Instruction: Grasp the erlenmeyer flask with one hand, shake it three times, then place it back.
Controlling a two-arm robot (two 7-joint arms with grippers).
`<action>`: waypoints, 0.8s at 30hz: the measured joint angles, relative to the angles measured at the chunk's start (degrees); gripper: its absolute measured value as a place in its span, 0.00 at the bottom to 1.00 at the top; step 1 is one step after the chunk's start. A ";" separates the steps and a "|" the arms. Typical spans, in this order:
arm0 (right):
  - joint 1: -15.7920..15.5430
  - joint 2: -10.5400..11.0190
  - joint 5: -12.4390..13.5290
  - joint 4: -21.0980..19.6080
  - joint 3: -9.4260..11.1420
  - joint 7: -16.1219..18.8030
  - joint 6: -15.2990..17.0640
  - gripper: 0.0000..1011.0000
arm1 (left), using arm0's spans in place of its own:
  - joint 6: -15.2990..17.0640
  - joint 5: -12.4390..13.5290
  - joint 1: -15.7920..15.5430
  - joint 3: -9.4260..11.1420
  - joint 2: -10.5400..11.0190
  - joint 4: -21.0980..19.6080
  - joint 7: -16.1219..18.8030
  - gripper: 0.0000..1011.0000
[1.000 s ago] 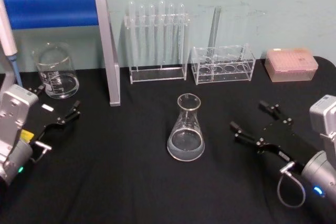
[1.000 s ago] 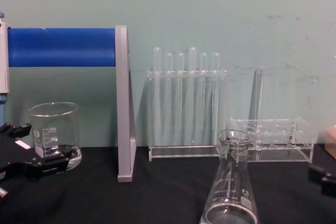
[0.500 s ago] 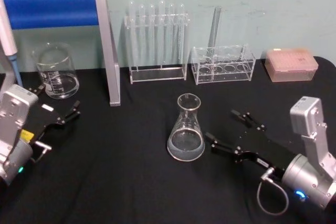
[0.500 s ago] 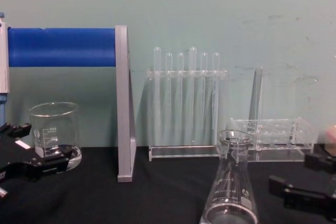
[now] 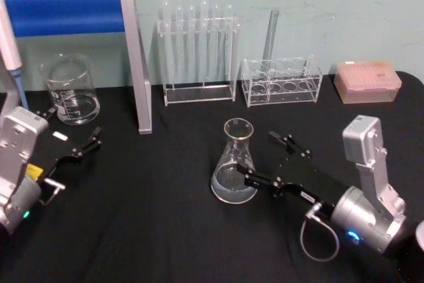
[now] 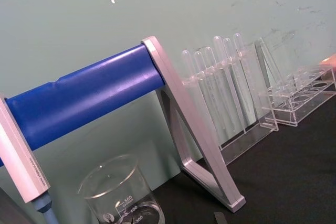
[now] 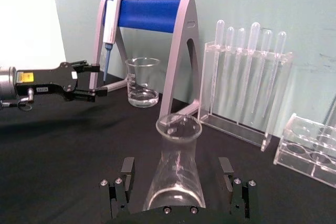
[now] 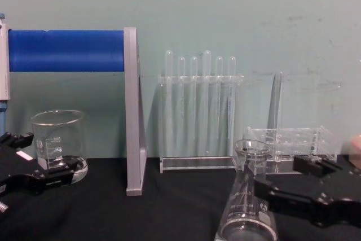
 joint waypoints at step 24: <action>6.91 -7.99 -4.62 8.56 -0.65 0.74 2.04 0.99 | 0.00 0.00 0.00 0.00 0.00 0.00 0.00 0.99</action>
